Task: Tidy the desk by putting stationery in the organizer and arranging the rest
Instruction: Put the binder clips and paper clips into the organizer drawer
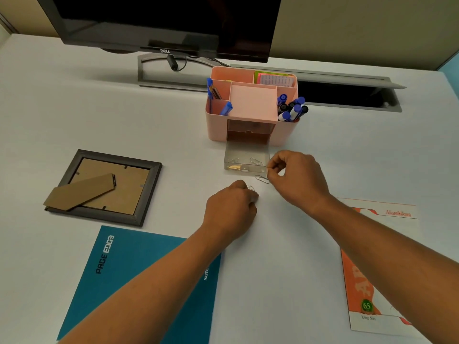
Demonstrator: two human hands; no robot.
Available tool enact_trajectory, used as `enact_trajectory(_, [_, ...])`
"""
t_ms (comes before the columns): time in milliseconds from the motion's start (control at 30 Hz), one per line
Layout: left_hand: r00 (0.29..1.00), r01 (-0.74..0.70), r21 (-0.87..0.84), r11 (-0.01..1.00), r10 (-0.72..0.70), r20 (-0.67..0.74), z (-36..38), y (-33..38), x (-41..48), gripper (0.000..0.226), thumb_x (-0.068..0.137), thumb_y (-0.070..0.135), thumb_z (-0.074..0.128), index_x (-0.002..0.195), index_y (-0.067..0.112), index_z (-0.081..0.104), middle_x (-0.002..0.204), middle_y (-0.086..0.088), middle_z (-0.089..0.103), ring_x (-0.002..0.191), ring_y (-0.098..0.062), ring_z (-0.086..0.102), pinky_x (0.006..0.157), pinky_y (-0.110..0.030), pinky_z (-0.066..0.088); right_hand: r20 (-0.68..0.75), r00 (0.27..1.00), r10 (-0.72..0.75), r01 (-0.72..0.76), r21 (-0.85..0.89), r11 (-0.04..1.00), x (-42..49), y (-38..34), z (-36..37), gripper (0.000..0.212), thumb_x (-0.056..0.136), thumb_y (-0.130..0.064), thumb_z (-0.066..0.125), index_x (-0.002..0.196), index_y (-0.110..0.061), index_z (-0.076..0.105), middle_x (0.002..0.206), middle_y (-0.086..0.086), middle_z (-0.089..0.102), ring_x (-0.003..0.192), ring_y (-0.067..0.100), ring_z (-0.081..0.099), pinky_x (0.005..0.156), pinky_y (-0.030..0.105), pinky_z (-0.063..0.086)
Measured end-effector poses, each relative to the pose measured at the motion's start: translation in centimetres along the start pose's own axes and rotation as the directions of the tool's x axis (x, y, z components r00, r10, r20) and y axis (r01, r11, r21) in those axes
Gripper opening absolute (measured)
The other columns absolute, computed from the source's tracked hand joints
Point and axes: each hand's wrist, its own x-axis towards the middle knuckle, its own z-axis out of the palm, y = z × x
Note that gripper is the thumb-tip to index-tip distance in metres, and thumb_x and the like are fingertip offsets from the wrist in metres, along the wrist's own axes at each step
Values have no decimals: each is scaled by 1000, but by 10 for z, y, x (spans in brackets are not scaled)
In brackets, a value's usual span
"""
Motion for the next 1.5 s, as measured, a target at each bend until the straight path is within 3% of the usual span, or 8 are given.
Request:
enact_trajectory(100, [995, 51, -60, 997, -56, -83, 0, -8, -2, 28, 94, 30, 55, 120, 27, 66, 113, 8, 62, 94, -13, 58, 71, -21, 40, 33, 999, 20, -19, -36, 999, -16, 0, 10, 6, 87, -27, 65, 92, -26, 69, 88, -5, 70, 76, 13, 63, 72, 26, 55])
enact_trajectory(333, [933, 86, 87, 992, -49, -356, 7, -56, 3, 19, 87, 30, 63, 99, 18, 71, 102, -1, 63, 97, -23, 55, 89, -38, 38, 155, 983, 96, -56, -247, 967, -24, -14, 30, 24, 84, -45, 65, 92, -23, 66, 88, -4, 67, 77, 18, 60, 67, 25, 46])
enact_trajectory(600, [926, 48, 135, 990, 7, -377, 16, -63, -1, 26, 90, 35, 52, 103, 16, 63, 107, -4, 59, 100, -24, 52, 90, -38, 40, 245, 961, 125, -73, -212, 975, -18, -15, 34, 3, 82, -24, 63, 80, -22, 64, 80, -3, 67, 71, 17, 60, 62, 26, 48])
enact_trajectory(700, [934, 58, 145, 988, -2, -359, 16, -63, -1, 27, 90, 36, 52, 105, 16, 62, 109, -4, 59, 101, -24, 52, 91, -39, 40, 255, 964, 73, -41, -130, 991, -16, -15, 27, 8, 82, -20, 61, 77, -25, 63, 82, -6, 66, 73, 15, 59, 63, 24, 46])
enact_trajectory(967, [934, 52, 149, 987, 5, -358, 16, -63, -1, 27, 91, 37, 51, 105, 17, 62, 109, -4, 59, 101, -23, 51, 91, -38, 40, 36, 999, -39, 38, 41, 998, 25, -34, -4, 4, 86, -20, 69, 82, -21, 70, 81, -5, 66, 75, 12, 62, 70, 27, 53])
enact_trajectory(1133, [937, 59, 154, 986, -1, -350, 17, -63, -1, 28, 91, 38, 51, 106, 17, 63, 109, -4, 59, 102, -23, 52, 92, -39, 40, 103, 995, -11, 16, -47, 999, 50, -38, -1, 5, 85, -22, 71, 81, -21, 73, 78, -5, 67, 72, 13, 62, 73, 33, 57])
enact_trajectory(1333, [934, 50, 149, 988, 6, -357, 18, -63, -1, 28, 91, 37, 53, 106, 17, 63, 110, -4, 59, 103, -24, 52, 93, -39, 41, 61, 998, 5, -2, -54, 999, 51, -38, -2, 8, 86, -21, 66, 79, -25, 69, 81, -5, 67, 77, 15, 62, 73, 35, 57])
enact_trajectory(1500, [921, 41, 162, 986, 26, -389, 18, -64, 0, 26, 90, 35, 54, 103, 16, 64, 108, -4, 60, 100, -24, 51, 90, -38, 40, 74, 984, 164, -157, -99, 983, 30, -19, -7, 5, 77, -24, 67, 73, -20, 67, 73, -3, 65, 71, 17, 62, 66, 32, 56])
